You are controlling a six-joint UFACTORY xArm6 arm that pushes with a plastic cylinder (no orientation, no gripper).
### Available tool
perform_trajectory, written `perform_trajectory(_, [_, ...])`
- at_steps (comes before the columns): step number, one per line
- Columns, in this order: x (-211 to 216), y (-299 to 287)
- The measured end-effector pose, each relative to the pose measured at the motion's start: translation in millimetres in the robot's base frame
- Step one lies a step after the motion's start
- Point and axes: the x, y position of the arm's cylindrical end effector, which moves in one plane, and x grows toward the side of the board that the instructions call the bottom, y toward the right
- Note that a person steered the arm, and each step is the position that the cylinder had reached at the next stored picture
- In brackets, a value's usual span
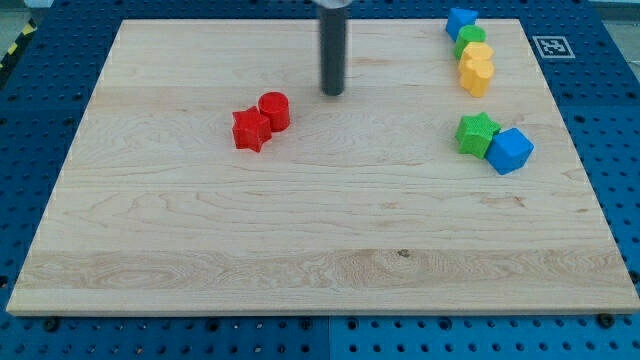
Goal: Push the yellow hexagon closer to the red circle
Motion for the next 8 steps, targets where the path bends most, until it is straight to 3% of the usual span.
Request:
perform_trajectory(1, [-2.9,62.6])
perform_trajectory(3, [30.8,178.2])
perform_trajectory(4, [33.4,262.6])
perform_trajectory(5, [5.0,295.7])
perform_trajectory(6, [-35.9,267.7])
perform_trajectory(8, [-37.2,211.6])
